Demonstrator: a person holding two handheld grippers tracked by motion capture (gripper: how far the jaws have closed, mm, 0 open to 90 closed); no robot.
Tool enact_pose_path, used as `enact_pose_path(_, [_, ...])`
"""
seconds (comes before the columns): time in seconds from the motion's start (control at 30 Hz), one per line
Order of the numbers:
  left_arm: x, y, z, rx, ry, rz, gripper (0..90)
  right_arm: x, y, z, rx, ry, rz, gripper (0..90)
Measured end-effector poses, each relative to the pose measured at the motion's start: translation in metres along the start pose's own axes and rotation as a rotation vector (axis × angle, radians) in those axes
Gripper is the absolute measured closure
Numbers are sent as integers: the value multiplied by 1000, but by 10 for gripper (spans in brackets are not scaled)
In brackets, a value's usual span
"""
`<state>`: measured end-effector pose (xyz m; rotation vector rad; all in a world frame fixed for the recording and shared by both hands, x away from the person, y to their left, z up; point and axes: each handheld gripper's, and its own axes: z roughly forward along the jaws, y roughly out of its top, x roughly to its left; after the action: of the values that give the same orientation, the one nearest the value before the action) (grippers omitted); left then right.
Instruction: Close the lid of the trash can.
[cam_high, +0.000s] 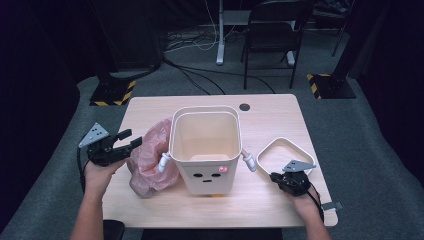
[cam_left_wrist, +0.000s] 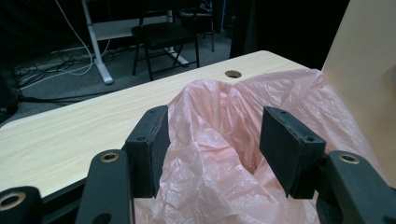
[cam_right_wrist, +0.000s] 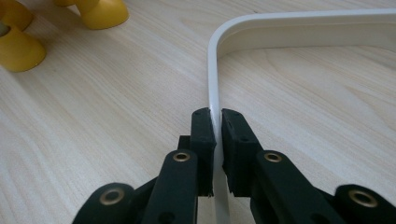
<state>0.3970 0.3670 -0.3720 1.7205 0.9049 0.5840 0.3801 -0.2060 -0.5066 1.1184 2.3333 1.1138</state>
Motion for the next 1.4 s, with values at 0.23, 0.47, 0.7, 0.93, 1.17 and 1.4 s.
enact_pose_path(0.23, [-1, -1, 2, 9, -4, 5, 422, 0, 0, 2, 12, -4, -5, 825])
enact_pose_path(0.47, [-2, -1, 2, 10, -5, 4, 422, 1, 1, 4, 24, -14, -16, 825])
enact_pose_path(0.7, [-1, -1, 1, 8, -2, 1, 422, 3, 2, 6, 42, -24, -43, 834])
enact_pose_path(0.93, [0, -2, 0, 7, 0, -4, 422, 6, 6, 0, 17, -15, -55, 836])
enact_pose_path(1.17, [0, -2, -1, 2, 0, -10, 423, 8, 9, -11, -33, 7, -52, 839])
enact_pose_path(1.4, [1, -2, -1, 7, 0, -9, 423, 17, 17, -19, -63, 19, -86, 839])
